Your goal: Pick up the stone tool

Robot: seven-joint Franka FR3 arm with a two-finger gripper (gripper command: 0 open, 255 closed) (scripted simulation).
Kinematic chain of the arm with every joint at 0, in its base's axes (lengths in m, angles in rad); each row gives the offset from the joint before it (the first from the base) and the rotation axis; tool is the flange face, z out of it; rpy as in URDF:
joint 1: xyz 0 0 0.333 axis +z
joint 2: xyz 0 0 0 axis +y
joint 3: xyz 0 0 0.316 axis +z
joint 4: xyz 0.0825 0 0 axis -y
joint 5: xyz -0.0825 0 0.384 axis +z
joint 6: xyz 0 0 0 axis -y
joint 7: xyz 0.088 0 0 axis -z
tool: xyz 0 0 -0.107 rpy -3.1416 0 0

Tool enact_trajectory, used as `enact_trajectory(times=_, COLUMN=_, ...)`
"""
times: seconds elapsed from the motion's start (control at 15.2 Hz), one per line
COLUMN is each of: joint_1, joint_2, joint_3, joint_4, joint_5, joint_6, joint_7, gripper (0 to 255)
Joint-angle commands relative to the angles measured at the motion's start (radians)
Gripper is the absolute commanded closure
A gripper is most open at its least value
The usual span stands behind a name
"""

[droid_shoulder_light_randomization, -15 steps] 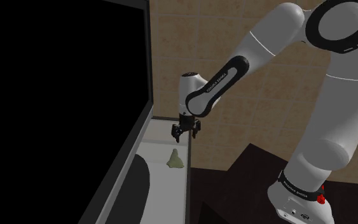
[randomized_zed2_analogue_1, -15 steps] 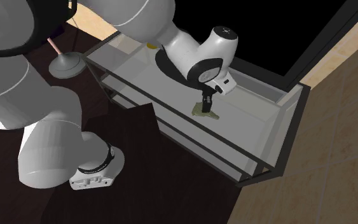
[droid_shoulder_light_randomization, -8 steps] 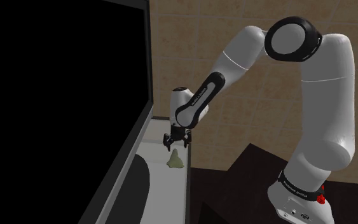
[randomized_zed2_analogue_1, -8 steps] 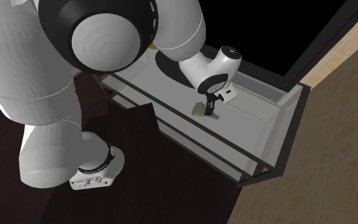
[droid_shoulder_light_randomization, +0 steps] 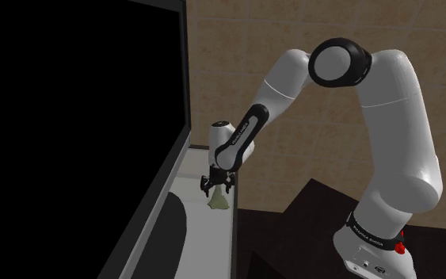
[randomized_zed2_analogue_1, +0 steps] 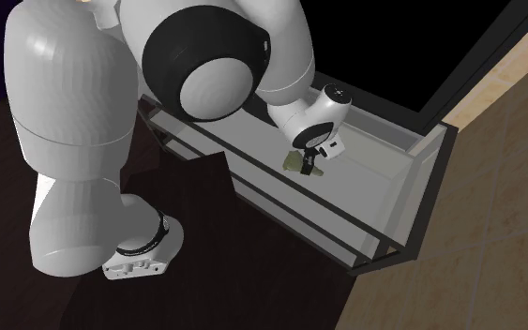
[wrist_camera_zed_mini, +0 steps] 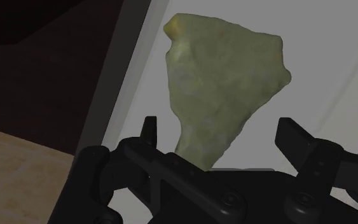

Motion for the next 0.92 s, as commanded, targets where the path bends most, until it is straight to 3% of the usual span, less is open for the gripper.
enact_trajectory(times=0.0, joint_1=0.006, joint_2=0.036, joint_3=-0.008, joint_4=0.011, joint_5=-0.007, joint_6=0.026, joint_7=0.003, gripper=0)
enact_trajectory(times=0.13, joint_1=0.006, joint_2=0.036, joint_3=-0.008, joint_4=0.011, joint_5=-0.007, joint_6=0.026, joint_7=0.003, gripper=0)
enact_trajectory(times=0.2, joint_1=0.007, joint_2=0.037, joint_3=-0.008, joint_4=0.011, joint_5=-0.007, joint_6=0.026, joint_7=0.003, gripper=255)
enact_trajectory(times=0.86, joint_1=0.004, joint_2=0.023, joint_3=-0.005, joint_4=0.006, joint_5=-0.004, joint_6=0.017, joint_7=0.002, gripper=255)
